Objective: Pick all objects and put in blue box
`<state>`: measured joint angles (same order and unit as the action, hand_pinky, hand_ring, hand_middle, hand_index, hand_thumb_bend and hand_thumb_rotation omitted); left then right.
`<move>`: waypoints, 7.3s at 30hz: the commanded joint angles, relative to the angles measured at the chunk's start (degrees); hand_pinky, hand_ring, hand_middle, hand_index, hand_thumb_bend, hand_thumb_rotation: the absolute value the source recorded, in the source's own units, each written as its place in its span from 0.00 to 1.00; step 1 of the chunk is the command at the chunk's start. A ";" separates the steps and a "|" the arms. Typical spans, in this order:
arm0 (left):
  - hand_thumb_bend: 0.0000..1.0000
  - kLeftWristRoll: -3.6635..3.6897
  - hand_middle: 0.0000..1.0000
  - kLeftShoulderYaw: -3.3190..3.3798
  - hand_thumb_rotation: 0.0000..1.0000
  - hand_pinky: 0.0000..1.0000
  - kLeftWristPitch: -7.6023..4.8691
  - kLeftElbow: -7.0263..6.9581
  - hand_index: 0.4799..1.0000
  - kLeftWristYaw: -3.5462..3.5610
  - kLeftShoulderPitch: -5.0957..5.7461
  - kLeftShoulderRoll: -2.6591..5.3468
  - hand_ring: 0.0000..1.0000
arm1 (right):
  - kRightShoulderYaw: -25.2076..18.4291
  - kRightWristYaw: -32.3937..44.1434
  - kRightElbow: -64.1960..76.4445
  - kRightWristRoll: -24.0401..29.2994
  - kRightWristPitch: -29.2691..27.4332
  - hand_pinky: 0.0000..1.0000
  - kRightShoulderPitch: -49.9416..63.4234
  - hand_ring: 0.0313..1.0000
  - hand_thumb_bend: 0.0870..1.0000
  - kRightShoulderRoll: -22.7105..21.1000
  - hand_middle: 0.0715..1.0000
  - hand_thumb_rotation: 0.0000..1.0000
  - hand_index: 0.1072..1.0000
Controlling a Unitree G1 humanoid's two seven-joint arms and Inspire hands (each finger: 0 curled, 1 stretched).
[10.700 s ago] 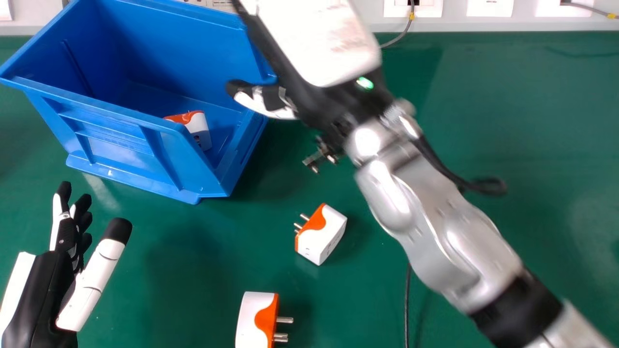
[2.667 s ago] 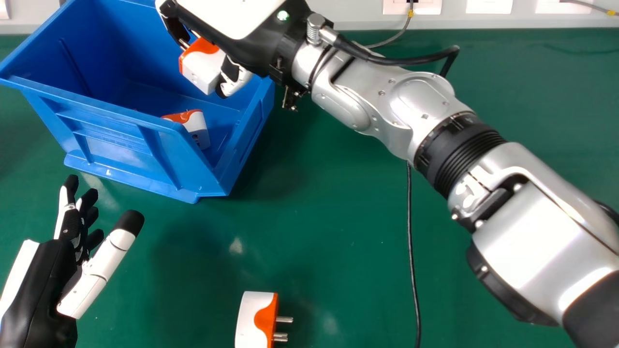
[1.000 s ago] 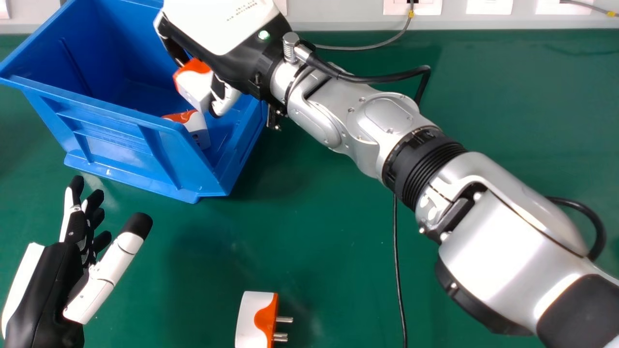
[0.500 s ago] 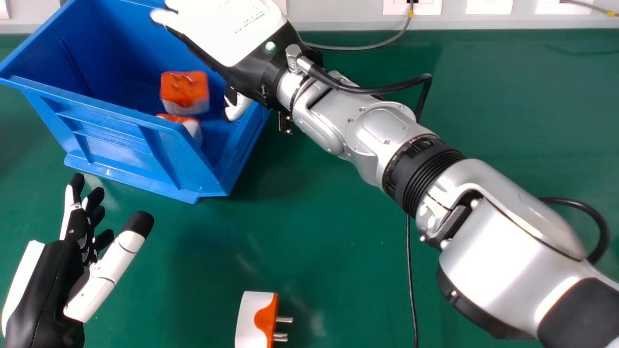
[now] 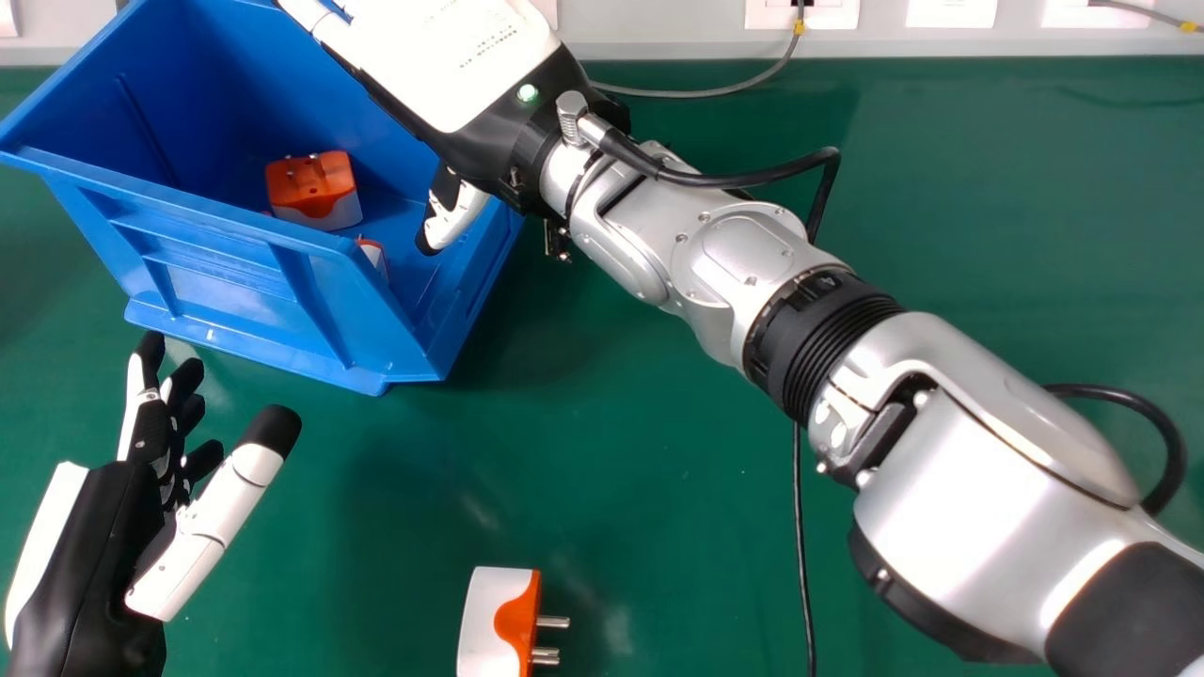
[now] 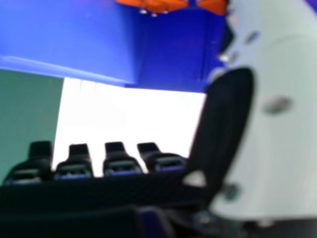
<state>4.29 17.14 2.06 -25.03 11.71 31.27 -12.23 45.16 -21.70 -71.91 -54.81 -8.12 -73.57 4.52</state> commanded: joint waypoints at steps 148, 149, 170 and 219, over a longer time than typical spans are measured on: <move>0.81 -0.02 1.00 1.95 0.70 0.95 -4.03 6.14 1.00 0.05 -2.42 -1.98 1.00 | -5.39 48.83 75.16 7.28 10.40 0.87 71.34 0.94 0.25 -17.16 0.98 0.29 0.93; 0.81 0.14 1.00 1.99 0.70 0.95 -3.91 5.85 1.00 0.12 -2.26 -1.95 1.00 | -5.36 49.30 75.24 7.80 10.59 0.84 71.27 0.92 0.24 -17.03 0.96 0.30 0.91; 0.81 0.70 1.00 2.02 0.71 0.95 -4.29 4.93 1.00 0.14 -1.51 -1.94 1.00 | -2.51 24.52 62.15 3.85 -7.51 0.36 65.29 0.40 0.41 -18.91 0.53 0.07 0.55; 0.82 0.72 1.00 1.86 0.72 0.95 -3.49 4.67 1.00 0.81 -2.32 -2.21 1.00 | -11.48 24.67 75.93 10.35 -1.52 0.32 67.11 0.38 0.45 -14.65 0.45 0.00 0.47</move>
<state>4.61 18.63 -1.07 -19.31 12.40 29.05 -14.08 34.57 2.75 1.33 -45.38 -9.97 -6.06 -11.07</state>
